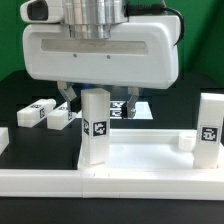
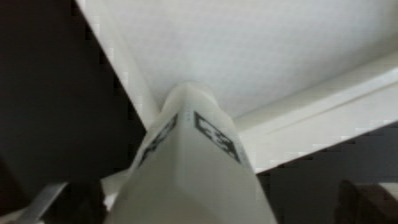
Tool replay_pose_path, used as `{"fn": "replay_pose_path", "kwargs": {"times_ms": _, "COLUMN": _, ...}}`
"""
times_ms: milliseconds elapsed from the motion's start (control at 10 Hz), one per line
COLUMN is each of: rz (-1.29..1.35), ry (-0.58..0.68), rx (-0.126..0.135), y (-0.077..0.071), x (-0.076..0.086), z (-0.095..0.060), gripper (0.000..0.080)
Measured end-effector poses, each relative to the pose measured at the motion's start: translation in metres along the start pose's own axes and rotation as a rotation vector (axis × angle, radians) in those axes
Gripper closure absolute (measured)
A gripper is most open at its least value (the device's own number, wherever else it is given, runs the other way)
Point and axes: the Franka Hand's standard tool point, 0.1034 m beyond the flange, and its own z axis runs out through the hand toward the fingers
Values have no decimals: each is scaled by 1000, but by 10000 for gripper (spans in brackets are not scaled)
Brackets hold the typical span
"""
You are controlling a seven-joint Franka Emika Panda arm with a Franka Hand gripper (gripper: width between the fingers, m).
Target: Assemble desk
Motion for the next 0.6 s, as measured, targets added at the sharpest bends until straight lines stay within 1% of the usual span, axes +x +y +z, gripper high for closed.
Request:
{"fn": "replay_pose_path", "kwargs": {"times_ms": 200, "rz": -175, "ry": 1, "rx": -12, "y": 1, "x": 0, "z": 0, "gripper": 151}}
{"fn": "replay_pose_path", "kwargs": {"times_ms": 300, "rz": -213, "ry": 2, "rx": -12, "y": 1, "x": 1, "z": -1, "gripper": 151}}
{"fn": "replay_pose_path", "kwargs": {"times_ms": 500, "rz": -418, "ry": 2, "rx": -27, "y": 3, "x": 1, "z": -3, "gripper": 151}}
{"fn": "replay_pose_path", "kwargs": {"times_ms": 600, "rz": -504, "ry": 1, "rx": -27, "y": 4, "x": 2, "z": -3, "gripper": 151}}
